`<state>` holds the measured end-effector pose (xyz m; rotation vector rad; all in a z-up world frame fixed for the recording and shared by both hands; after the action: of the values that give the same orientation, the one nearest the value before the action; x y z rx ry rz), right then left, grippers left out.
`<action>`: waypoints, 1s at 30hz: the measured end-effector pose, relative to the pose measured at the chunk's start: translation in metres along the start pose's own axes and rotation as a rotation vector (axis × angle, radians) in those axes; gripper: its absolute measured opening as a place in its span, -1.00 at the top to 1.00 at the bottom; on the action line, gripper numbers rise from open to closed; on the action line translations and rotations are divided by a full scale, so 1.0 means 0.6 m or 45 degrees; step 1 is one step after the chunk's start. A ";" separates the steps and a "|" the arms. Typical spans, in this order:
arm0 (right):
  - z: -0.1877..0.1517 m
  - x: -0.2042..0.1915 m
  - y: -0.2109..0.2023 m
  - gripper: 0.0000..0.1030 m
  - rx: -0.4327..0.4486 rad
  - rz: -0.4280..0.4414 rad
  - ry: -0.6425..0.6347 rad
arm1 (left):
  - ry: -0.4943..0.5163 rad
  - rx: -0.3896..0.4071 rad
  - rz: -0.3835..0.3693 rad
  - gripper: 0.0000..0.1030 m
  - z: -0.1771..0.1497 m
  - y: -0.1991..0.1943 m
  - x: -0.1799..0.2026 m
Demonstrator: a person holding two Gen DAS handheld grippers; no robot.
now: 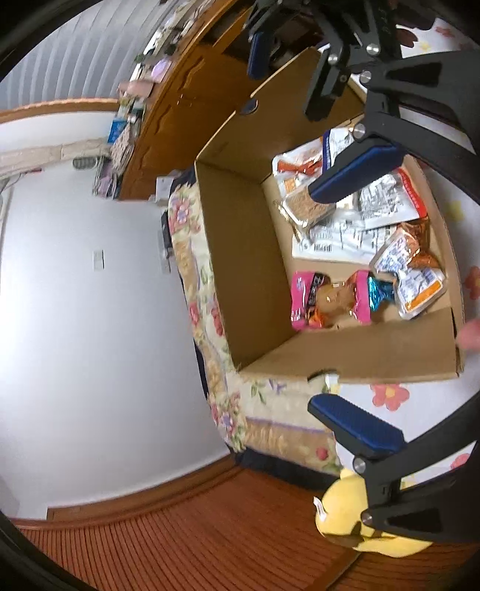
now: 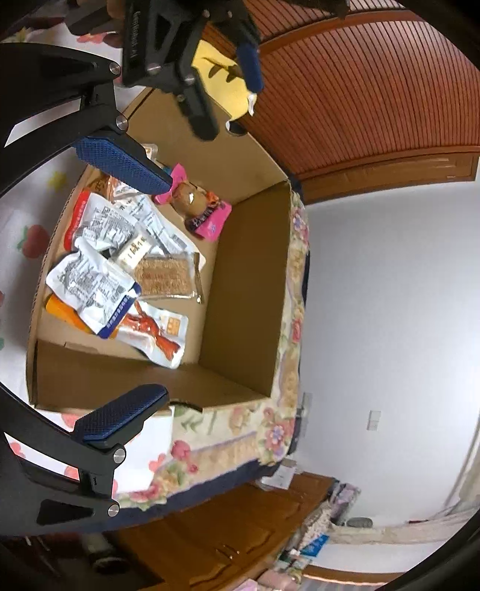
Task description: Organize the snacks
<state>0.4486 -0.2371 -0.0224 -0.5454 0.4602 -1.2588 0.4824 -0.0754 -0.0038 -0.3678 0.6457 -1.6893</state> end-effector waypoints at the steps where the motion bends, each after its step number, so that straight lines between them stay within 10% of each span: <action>1: -0.001 0.001 -0.001 -1.00 0.002 -0.005 0.006 | -0.010 0.005 0.000 -1.00 -0.001 -0.001 -0.002; 16: -0.028 0.002 -0.080 -1.00 0.057 -0.023 0.076 | -0.127 0.134 0.205 -1.00 -0.039 -0.130 -0.022; 30: -0.083 -0.024 -0.257 -1.00 0.213 -0.132 0.089 | -0.185 0.177 0.178 -1.00 -0.124 -0.286 -0.022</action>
<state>0.2983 -0.2625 0.0337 -0.3888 0.3849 -1.4050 0.3070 -0.0265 0.0412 -0.3352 0.4345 -1.5480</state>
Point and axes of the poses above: each gripper's, at about its wrist camera, not at the fingertips, and y roughly the way its jaws point, x to its right, z to its top, the point moved 6 cm from there along y, roughly the way its jaws point, and after that the axes turned 2 degrees about x, right-handed, at the moved point
